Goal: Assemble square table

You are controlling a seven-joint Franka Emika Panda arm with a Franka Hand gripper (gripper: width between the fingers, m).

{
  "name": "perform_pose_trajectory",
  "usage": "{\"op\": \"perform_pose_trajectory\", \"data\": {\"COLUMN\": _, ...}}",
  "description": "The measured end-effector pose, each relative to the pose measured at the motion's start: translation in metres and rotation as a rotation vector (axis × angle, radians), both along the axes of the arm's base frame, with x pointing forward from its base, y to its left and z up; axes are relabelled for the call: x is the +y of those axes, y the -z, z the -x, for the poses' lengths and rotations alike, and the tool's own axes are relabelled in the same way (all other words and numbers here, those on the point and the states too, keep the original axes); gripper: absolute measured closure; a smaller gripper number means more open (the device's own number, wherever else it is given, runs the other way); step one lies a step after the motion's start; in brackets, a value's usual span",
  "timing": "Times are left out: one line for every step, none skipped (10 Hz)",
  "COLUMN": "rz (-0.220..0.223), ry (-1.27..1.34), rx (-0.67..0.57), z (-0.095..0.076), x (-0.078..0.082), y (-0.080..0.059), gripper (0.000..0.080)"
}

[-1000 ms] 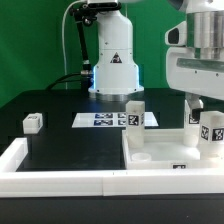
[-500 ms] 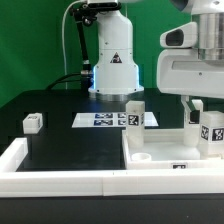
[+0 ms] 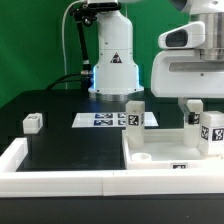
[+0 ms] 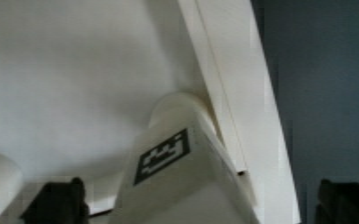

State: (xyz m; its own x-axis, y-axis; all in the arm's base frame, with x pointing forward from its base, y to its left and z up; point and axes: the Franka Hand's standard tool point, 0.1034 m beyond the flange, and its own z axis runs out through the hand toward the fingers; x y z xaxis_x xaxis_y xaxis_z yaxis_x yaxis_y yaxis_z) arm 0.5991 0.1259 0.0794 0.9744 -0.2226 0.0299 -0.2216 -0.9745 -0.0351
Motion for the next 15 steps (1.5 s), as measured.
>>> {"op": "perform_pose_trajectory", "data": {"rz": 0.011, "ry": -0.115, "rx": -0.003, "z": 0.0001, "x": -0.0007, "y": 0.0002, "gripper": 0.0151}}
{"op": "perform_pose_trajectory", "data": {"rz": 0.015, "ry": -0.173, "rx": -0.004, "z": 0.0002, "x": -0.0016, "y": 0.0004, "gripper": 0.0151}}
{"op": "perform_pose_trajectory", "data": {"rz": 0.019, "ry": -0.235, "rx": -0.005, "z": 0.0000, "x": -0.0027, "y": 0.0003, "gripper": 0.0177}}
{"op": "perform_pose_trajectory", "data": {"rz": 0.021, "ry": -0.284, "rx": -0.006, "z": -0.0002, "x": -0.0035, "y": 0.0003, "gripper": 0.0177}}
{"op": "perform_pose_trajectory", "data": {"rz": 0.021, "ry": -0.282, "rx": -0.006, "z": -0.0002, "x": -0.0036, "y": 0.0003, "gripper": 0.0348}}
{"op": "perform_pose_trajectory", "data": {"rz": 0.021, "ry": -0.281, "rx": -0.006, "z": -0.0002, "x": -0.0037, "y": 0.0003, "gripper": 0.0348}}
{"op": "perform_pose_trajectory", "data": {"rz": 0.021, "ry": -0.281, "rx": -0.006, "z": -0.0003, "x": -0.0038, "y": 0.0003, "gripper": 0.0511}}
{"op": "perform_pose_trajectory", "data": {"rz": 0.020, "ry": -0.273, "rx": -0.006, "z": -0.0003, "x": -0.0038, "y": 0.0003, "gripper": 0.0511}}
{"op": "perform_pose_trajectory", "data": {"rz": 0.019, "ry": -0.256, "rx": -0.006, "z": -0.0003, "x": -0.0038, "y": 0.0003, "gripper": 0.0511}}
{"op": "perform_pose_trajectory", "data": {"rz": 0.019, "ry": -0.237, "rx": -0.005, "z": -0.0003, "x": -0.0038, "y": 0.0003, "gripper": 0.0511}}
{"op": "perform_pose_trajectory", "data": {"rz": 0.016, "ry": -0.184, "rx": -0.004, "z": -0.0004, "x": -0.0041, "y": 0.0003, "gripper": 0.0511}}
{"op": "perform_pose_trajectory", "data": {"rz": 0.011, "ry": -0.059, "rx": -0.002, "z": -0.0011, "x": -0.0062, "y": 0.0003, "gripper": 0.0511}}
{"op": "perform_pose_trajectory", "data": {"rz": 0.008, "ry": 0.026, "rx": 0.000, "z": -0.0012, "x": -0.0071, "y": 0.0003, "gripper": 0.0511}}
{"op": "perform_pose_trajectory", "data": {"rz": 0.005, "ry": 0.089, "rx": 0.002, "z": -0.0010, "x": -0.0059, "y": 0.0004, "gripper": 0.0509}}
{"op": "perform_pose_trajectory", "data": {"rz": 0.001, "ry": 0.205, "rx": 0.006, "z": 0.0002, "x": -0.0036, "y": 0.0011, "gripper": 0.0509}}
